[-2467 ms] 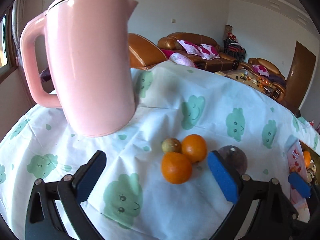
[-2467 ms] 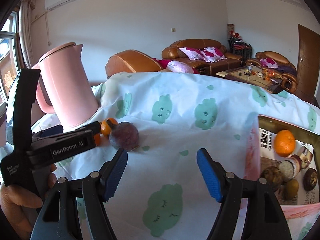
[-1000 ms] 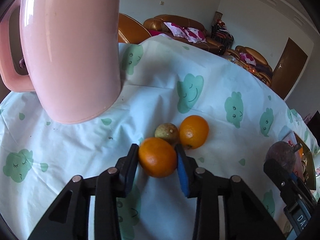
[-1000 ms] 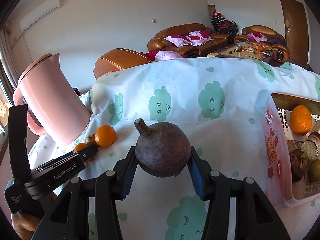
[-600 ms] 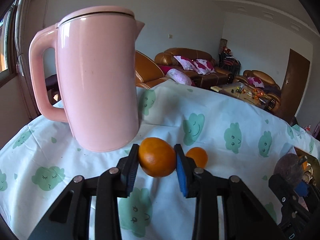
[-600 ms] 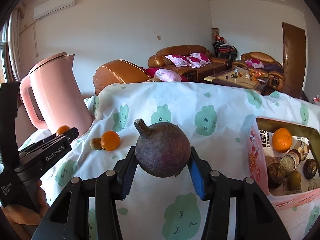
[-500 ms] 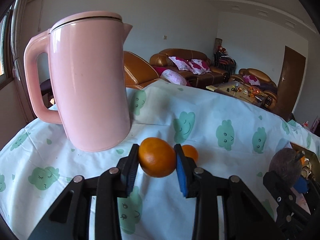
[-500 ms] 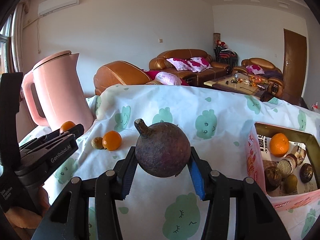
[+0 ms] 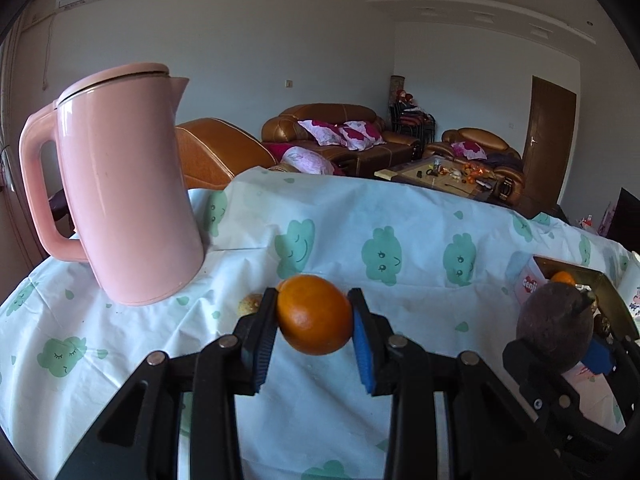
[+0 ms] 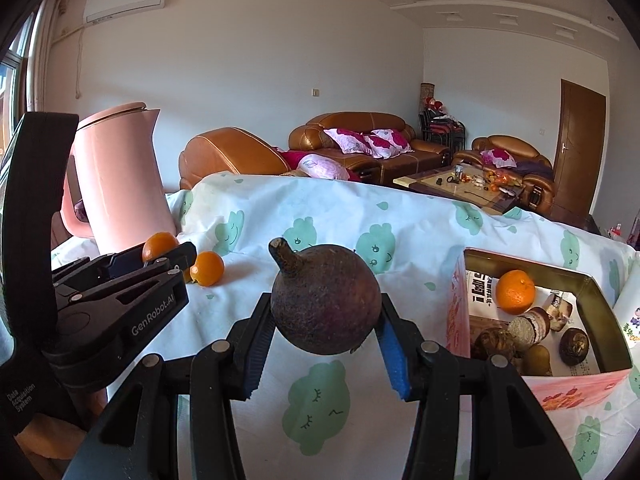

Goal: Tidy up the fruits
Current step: 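Carry the purple mangosteen and orange over the tin tray with both tools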

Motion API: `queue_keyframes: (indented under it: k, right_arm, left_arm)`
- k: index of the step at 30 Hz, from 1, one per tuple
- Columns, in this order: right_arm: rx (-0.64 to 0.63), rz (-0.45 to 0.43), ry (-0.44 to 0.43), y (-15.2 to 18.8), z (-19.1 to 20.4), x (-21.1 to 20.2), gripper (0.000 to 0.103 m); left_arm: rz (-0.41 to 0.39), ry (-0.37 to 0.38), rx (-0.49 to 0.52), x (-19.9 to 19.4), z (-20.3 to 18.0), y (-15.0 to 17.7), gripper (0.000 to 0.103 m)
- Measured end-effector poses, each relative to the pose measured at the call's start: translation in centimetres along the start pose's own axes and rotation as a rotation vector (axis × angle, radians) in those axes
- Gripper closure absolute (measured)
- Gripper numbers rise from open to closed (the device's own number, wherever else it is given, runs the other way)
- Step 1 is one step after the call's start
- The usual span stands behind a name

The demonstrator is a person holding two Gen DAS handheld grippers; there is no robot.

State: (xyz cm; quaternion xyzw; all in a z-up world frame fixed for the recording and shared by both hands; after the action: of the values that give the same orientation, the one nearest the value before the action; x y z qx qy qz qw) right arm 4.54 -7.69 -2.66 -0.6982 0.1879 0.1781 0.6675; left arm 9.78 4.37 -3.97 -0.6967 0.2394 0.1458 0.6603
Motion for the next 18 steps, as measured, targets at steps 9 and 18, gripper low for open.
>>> queue_keyframes:
  k: [9,18]
  right_arm:
    - [0.003,-0.007,0.028,0.9,-2.8,-1.7,0.051]
    - [0.035,-0.043,0.095,0.8,-7.0,-3.0,0.051]
  left_arm:
    - [-0.022,0.032,0.073,-0.9,-3.6,0.2,0.067]
    - [-0.044,0.097,0.127,-1.9,-7.6,0.4,0.067]
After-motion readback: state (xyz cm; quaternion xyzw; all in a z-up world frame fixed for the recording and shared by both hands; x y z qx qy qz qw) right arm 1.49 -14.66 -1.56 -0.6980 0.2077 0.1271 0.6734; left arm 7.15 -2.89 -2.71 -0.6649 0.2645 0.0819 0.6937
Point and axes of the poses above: each gripper's, at about its wrist camera, not at the fingertips, and x roughly the way its jaws point, z to its left, y to its underside, the point moved 7 cm from there along x, roughly the way its jaws point, and after that the axes turned 6 degrees about y, right-handed, at the moved point
